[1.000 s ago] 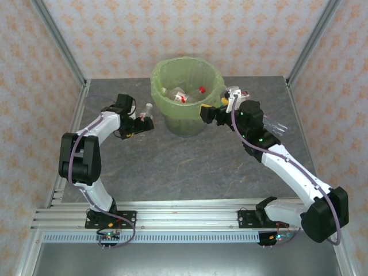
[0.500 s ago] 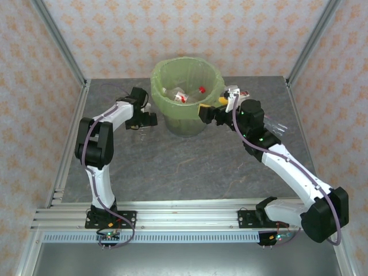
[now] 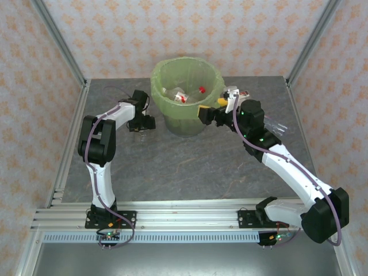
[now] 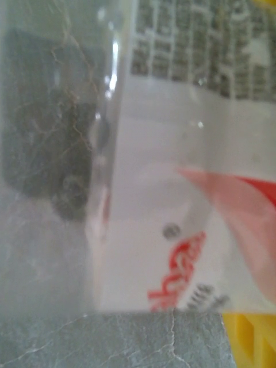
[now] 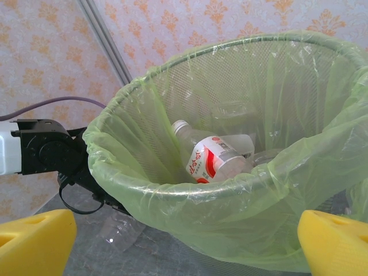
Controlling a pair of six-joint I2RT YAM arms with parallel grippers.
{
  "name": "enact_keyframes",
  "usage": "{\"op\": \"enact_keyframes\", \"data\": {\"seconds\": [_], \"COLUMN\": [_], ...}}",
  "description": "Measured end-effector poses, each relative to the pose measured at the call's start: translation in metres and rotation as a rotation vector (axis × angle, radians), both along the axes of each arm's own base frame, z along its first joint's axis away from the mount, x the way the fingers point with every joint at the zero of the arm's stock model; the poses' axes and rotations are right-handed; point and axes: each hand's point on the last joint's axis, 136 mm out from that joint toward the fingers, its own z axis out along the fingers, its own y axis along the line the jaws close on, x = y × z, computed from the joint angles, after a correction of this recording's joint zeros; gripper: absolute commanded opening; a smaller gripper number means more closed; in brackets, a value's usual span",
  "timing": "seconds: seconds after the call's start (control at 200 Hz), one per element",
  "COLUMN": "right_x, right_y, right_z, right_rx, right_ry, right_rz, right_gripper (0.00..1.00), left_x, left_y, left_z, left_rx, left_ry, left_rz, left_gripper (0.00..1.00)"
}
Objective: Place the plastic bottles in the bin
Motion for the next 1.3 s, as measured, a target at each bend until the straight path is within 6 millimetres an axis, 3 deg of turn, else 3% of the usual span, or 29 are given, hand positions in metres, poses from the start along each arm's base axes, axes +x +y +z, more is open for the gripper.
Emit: {"op": "enact_keyframes", "data": {"seconds": [0.16,0.355,0.55,0.856,1.041,1.301], "right_x": [0.0,0.001,0.002,0.004,0.007,0.002], "right_y": [0.0,-0.001,-0.001,-0.001,0.0,0.007], "right_z": [-0.002,-0.007,-0.005,-0.006,-0.007,-0.002], "right_rx": [0.014,0.023,0.025,0.029,0.04,0.055], "right_ry": [0.005,0.019,0.011,0.012,0.018,-0.003], "right_rz": [-0.003,-0.01,-0.017,-0.025,-0.026,0.026], "right_gripper": [0.99,0.99,0.99,0.99,0.99,0.99], "left_x": [-0.001,-0.006,-0.005,0.006,0.002,-0.008], "left_y": [0.0,0.0,0.001,0.007,0.013,0.015], "left_z": [0.002,0.006,0.025,0.11,0.165,0.224], "left_rx": [-0.002,-0.004,-0.017,-0.029,-0.037,-0.086], "left_ry": [-0.006,-0.016,-0.071,-0.296,-0.432,-0.591], "left_rz": [-0.001,-0.001,0.021,0.081,0.127,0.156], "left_gripper": [0.62,0.62,0.61,0.6,0.6,0.6]}}
